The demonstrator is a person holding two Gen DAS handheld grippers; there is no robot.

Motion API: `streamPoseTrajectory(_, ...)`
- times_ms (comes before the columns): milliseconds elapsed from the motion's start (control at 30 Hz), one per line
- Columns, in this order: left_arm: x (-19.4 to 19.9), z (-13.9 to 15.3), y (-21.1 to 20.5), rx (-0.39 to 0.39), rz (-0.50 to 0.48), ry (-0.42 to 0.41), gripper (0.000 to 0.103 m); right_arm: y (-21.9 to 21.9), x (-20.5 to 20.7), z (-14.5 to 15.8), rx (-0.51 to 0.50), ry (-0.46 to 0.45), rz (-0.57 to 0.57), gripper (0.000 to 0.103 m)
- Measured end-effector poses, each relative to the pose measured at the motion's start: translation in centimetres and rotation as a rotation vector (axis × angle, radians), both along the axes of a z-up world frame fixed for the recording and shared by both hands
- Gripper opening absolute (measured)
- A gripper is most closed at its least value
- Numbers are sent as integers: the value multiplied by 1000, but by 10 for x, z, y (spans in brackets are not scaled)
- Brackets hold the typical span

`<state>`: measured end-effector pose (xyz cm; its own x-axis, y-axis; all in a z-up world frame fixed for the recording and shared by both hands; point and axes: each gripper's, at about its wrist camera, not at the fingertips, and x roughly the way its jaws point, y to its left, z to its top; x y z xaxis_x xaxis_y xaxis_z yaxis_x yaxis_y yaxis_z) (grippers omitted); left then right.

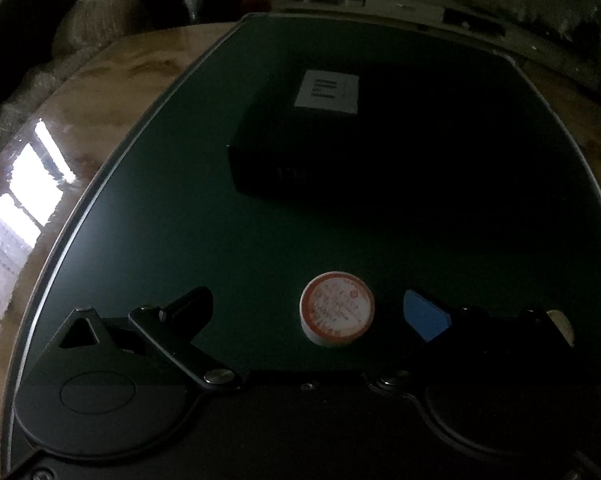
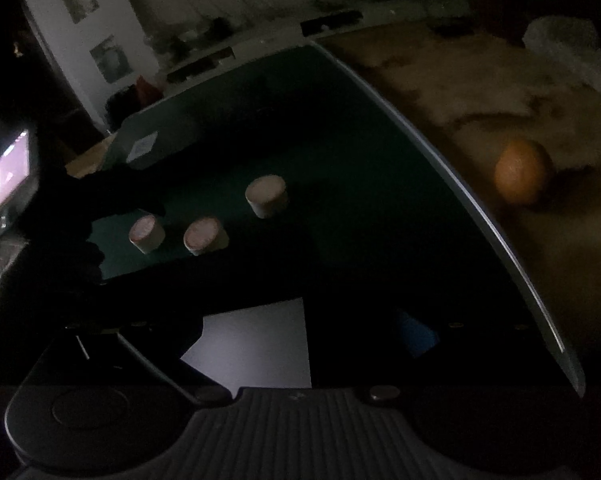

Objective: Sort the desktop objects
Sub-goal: 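Carry the held cylinder with the left gripper toward the paper-lined tray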

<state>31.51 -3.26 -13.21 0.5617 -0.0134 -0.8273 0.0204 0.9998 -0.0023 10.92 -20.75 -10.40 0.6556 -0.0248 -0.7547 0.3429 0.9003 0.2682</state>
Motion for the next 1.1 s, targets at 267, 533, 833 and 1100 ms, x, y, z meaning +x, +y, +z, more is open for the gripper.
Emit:
streamPoseTrajectory(267,3,-6,-5,1,-9,10,94,19,0,4,-141,-2,32,103)
streamPoseTrajectory(533,8,-12,-5,20,-16,50,69,19,1,4,-140,8,26,103)
streamPoseTrajectory(833,8,-14,-2,10,-13,58,60,17,2,1,-125,25,27,103)
streamPoseTrajectory(1100,7,-12,0,14,-8,61,45,17,2,-2,-121,53,45,103)
